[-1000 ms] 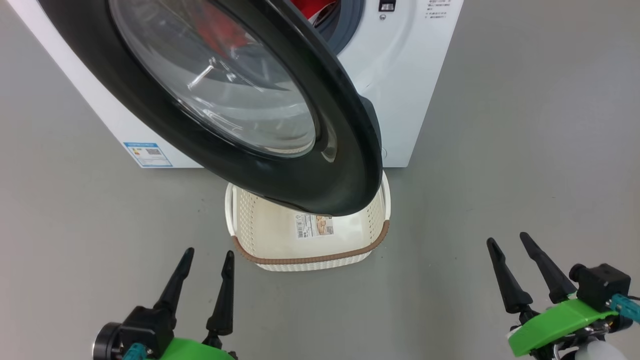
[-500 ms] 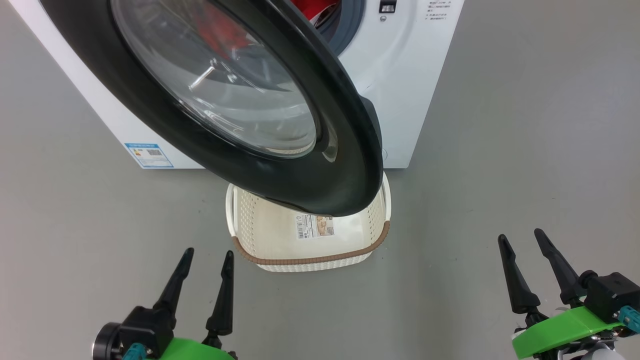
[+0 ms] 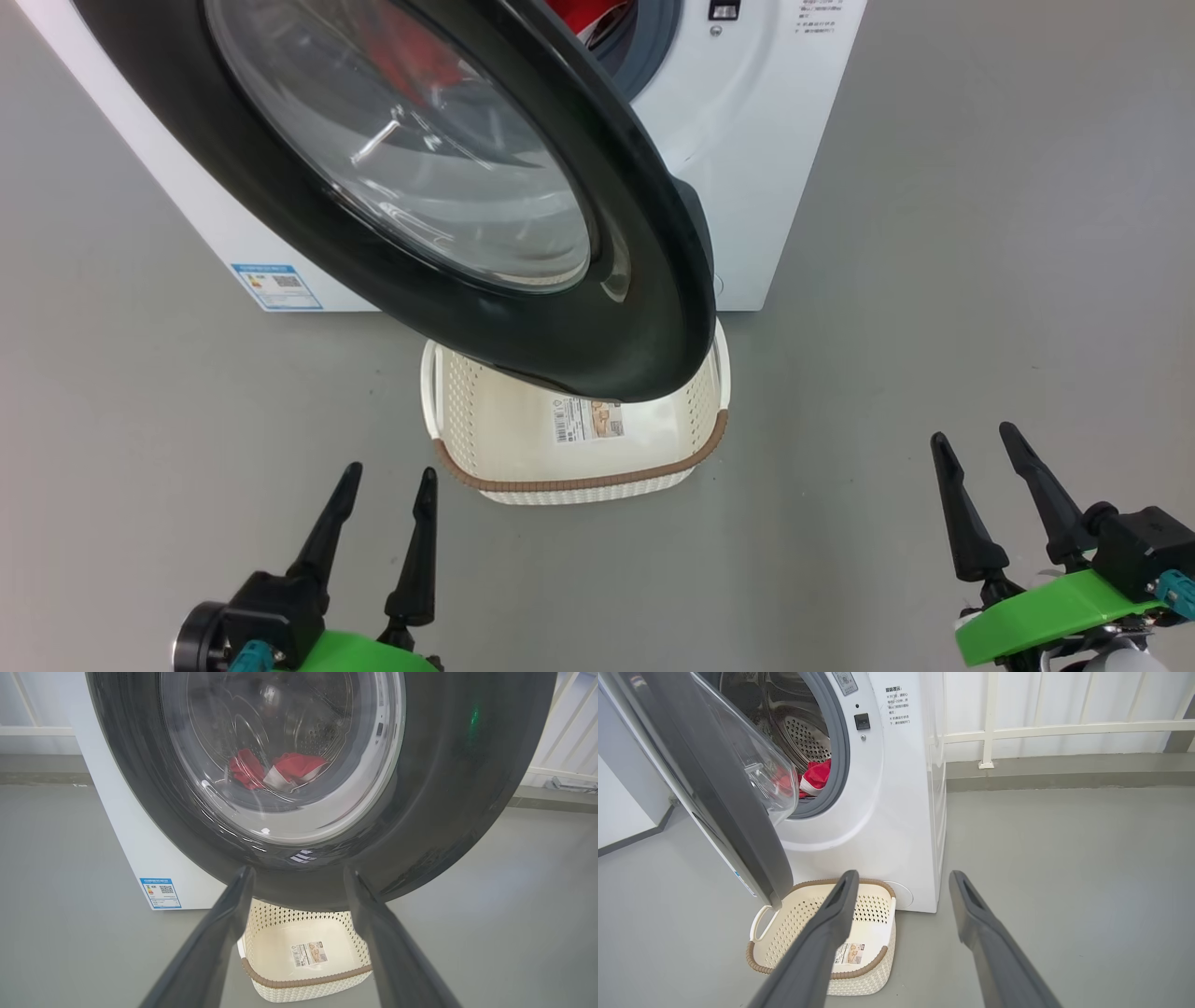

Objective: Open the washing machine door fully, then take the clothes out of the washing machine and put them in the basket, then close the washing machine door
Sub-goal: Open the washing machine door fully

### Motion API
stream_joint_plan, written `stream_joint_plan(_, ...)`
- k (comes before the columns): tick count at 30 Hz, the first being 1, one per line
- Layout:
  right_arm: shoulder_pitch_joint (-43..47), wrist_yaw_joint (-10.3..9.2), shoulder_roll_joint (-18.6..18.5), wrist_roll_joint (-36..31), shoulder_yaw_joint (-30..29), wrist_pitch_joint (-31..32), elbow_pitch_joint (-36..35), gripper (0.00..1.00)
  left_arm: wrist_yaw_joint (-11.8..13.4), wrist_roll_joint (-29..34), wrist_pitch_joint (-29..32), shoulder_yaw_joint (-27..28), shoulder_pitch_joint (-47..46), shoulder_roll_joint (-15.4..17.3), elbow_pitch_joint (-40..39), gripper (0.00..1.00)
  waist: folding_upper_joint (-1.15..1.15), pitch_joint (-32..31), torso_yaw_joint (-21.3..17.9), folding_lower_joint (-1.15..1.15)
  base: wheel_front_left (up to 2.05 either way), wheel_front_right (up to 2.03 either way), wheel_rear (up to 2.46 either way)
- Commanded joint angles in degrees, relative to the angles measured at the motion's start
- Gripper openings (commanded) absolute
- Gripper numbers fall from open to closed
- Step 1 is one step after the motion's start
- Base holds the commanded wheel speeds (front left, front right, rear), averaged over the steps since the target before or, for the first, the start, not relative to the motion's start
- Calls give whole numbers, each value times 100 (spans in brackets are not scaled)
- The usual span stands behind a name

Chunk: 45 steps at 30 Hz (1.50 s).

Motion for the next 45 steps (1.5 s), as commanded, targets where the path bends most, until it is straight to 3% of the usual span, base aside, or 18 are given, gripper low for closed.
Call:
stream_joint_plan(1,12,1,-25,28,91,-37,-179,100,8,18,-52,178,-70,54,-136,100,0,7,2,0,0,0,0)
stream_joint_plan(5,-95,1,21,360,249,-37,-348,100,3,17,-52,168,-74,54,-129,100,0,10,10,0,0,0,0)
stream_joint_plan(8,-220,1,6,763,443,-37,-529,0,0,17,-52,157,-72,54,-122,100,0,4,22,0,0,0,0)
stream_joint_plan(15,-658,1,-104,1904,862,-37,-908,0,-2,11,-52,108,-77,54,-111,100,0,3,73,0,0,0,0)
stream_joint_plan(29,-2123,1,-929,5877,1893,27,-1007,0,20,-63,-52,-78,-151,54,-110,100,0,167,333,0,0,0,0)
stream_joint_plan(36,-2742,1,-1143,7647,1857,1656,-845,0,72,-133,-52,-202,-288,54,-126,100,0,400,466,0,0,0,0)
stream_joint_plan(45,-3316,1,-1055,8733,1268,4188,206,0,129,-225,-52,-411,-445,54,-116,100,0,603,656,0,0,0,0)
